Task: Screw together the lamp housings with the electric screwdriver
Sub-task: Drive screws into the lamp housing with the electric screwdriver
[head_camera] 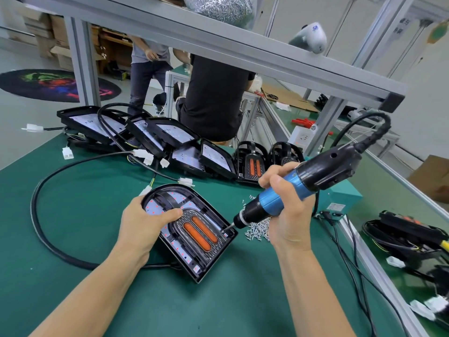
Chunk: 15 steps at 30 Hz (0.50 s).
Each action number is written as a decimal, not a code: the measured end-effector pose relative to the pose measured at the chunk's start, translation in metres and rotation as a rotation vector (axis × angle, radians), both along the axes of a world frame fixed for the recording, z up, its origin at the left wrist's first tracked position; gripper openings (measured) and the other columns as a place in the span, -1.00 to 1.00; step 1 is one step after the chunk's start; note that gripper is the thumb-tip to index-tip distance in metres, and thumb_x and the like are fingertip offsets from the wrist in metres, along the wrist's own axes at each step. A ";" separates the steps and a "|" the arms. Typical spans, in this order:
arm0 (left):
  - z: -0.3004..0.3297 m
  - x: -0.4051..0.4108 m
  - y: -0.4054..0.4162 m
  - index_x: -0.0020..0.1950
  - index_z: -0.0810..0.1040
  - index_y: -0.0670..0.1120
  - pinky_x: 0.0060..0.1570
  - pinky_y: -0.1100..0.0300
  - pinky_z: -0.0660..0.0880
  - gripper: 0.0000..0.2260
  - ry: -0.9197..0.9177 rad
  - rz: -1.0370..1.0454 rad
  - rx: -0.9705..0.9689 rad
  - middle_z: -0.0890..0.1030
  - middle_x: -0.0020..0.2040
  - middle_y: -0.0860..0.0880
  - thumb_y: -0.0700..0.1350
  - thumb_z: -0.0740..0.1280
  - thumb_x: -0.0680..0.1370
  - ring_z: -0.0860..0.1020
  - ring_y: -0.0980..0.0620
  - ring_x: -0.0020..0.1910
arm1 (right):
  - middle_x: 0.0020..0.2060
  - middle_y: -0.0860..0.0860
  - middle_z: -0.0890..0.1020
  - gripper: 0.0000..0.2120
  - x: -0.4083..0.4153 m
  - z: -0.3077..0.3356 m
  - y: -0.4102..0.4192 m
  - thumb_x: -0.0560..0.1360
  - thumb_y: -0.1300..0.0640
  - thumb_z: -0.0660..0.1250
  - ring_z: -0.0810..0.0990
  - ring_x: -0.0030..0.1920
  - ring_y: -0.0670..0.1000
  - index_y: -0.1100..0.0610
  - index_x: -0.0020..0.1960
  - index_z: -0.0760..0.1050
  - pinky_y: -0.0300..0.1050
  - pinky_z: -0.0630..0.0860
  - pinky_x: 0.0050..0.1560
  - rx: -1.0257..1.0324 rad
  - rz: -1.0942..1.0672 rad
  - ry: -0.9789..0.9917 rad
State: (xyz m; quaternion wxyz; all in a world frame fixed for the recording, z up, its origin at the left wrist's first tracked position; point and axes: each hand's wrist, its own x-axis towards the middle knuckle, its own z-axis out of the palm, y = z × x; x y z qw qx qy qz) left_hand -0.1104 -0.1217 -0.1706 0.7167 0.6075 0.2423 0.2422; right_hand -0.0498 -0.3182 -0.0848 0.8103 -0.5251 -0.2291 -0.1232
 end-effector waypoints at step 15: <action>-0.006 0.000 0.001 -0.12 0.62 -0.13 -0.13 0.11 0.56 -0.73 0.009 0.033 -0.065 0.69 -0.18 -0.09 -0.38 0.53 0.28 0.65 -0.07 -0.25 | -0.40 -0.02 0.47 -0.72 -0.002 0.000 -0.002 0.28 0.36 0.30 0.42 -0.35 0.03 -0.04 -0.33 0.50 -0.13 0.41 -0.25 -0.048 0.098 0.042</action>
